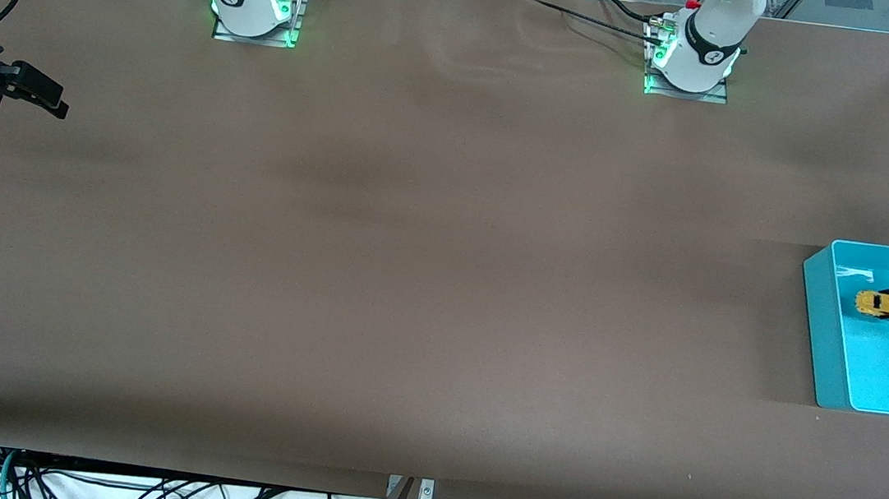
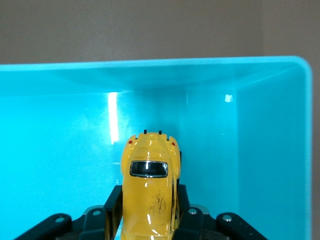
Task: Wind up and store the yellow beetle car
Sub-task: 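Lift the car with the left gripper and carry it into the box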
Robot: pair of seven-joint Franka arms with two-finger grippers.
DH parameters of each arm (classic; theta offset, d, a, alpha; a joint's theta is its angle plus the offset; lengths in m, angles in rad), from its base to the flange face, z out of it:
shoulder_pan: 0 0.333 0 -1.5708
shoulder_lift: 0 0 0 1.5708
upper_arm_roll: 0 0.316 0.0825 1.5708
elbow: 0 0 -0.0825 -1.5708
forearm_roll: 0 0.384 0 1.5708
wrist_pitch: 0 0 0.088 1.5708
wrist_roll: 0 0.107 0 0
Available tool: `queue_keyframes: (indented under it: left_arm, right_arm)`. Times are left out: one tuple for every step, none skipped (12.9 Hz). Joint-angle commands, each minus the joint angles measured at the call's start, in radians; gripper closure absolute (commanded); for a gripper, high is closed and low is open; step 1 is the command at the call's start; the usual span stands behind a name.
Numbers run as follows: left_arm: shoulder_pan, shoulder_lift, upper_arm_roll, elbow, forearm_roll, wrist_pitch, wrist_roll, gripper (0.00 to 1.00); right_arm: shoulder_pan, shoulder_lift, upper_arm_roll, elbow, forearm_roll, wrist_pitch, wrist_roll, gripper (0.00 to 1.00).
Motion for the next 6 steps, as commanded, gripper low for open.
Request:
queue_keyframes:
  left_arm:
    - [0.006,0.061,-0.005,0.068,-0.050,0.014,0.028,0.94]
    - [0.001,0.073,-0.003,0.068,-0.066,0.032,0.028,0.94]
    - [-0.002,0.092,-0.003,0.068,-0.066,0.040,0.025,0.94]
    - [-0.003,0.102,-0.003,0.068,-0.064,0.043,0.017,0.93]
    - [-0.005,0.106,-0.003,0.066,-0.063,0.060,0.016,0.93]
    - [-0.006,0.109,-0.003,0.063,-0.060,0.086,0.013,0.92]
  right_arm:
    - [-0.001,0.011,0.003,0.027,0.001,-0.020,0.011,0.00]
    - [-0.001,0.011,0.001,0.027,0.000,-0.020,0.011,0.00]
    - [-0.001,0.011,0.002,0.027,0.001,-0.020,0.011,0.00]
    - [-0.002,0.011,0.001,0.025,0.001,-0.032,0.014,0.00]
    - [-0.002,0.011,0.001,0.027,0.001,-0.038,0.014,0.00]
    - [-0.002,0.011,0.001,0.027,0.000,-0.038,0.014,0.00]
